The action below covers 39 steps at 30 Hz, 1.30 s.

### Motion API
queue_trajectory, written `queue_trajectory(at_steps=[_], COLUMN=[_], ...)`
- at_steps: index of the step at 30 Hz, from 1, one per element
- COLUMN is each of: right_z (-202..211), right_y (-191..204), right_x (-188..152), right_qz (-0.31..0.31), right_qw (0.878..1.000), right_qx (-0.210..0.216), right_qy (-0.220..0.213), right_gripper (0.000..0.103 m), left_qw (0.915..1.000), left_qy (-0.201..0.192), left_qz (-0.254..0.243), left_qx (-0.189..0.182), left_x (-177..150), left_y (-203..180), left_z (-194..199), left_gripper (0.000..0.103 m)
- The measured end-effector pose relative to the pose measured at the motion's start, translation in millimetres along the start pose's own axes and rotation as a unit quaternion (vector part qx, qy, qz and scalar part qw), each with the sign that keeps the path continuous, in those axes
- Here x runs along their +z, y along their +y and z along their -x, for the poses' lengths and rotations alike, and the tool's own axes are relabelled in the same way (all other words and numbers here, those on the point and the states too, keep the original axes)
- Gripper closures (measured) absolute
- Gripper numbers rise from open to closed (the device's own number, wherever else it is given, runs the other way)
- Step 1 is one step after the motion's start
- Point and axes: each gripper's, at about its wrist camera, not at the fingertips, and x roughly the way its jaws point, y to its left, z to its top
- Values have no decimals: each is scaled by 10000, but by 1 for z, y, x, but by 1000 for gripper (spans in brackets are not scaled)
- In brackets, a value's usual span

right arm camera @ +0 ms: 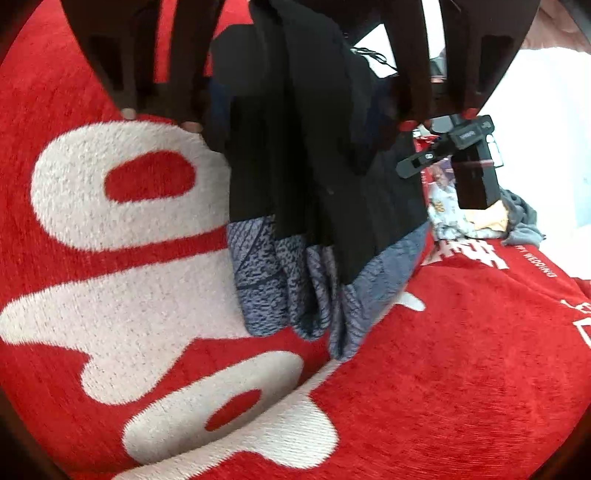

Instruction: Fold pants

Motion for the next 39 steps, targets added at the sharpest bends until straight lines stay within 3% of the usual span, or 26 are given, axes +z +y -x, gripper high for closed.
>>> queue_trajectory(at_steps=[4, 14, 22, 25, 27, 28, 31, 37, 39], right_z=[5, 4, -48, -66, -77, -79, -72, -47, -40], right_y=[11, 57, 76, 72, 68, 65, 65, 85, 93], right_x=[-5, -52, -104, -111, -114, -115, -118, -133, -142], right_qz=[48, 145, 137, 283, 415, 467, 417, 474, 423], right_qw=[9999, 9988, 9990, 9996, 9977, 9965, 9945, 9803, 9767], right_qx=[138, 434, 407, 35, -520, -674, -896, -1789, -1959], right_qy=[-32, -161, -121, -85, -94, -163, -339, -694, -770], right_gripper=[56, 58, 58, 58, 55, 53, 44, 37, 30], left_qw=[9997, 9994, 9986, 9945, 9942, 9941, 9935, 9823, 9778], left_qy=[-229, -286, -288, -334, -490, -506, -541, -557, -655], left_qz=[-41, -170, -75, 6, 104, 132, 97, -390, -620], left_qx=[-56, -68, 426, 992, 954, 954, 995, 1747, 1890], left_x=[-13, -46, -85, -93, -95, -95, -97, -117, -125], left_y=[-6, 1, 53, 86, 106, 109, 112, 89, 76], left_z=[20, 68, 84, 77, 72, 70, 74, 96, 107], left_gripper=[42, 42, 38, 33, 10, 8, 8, 8, 8])
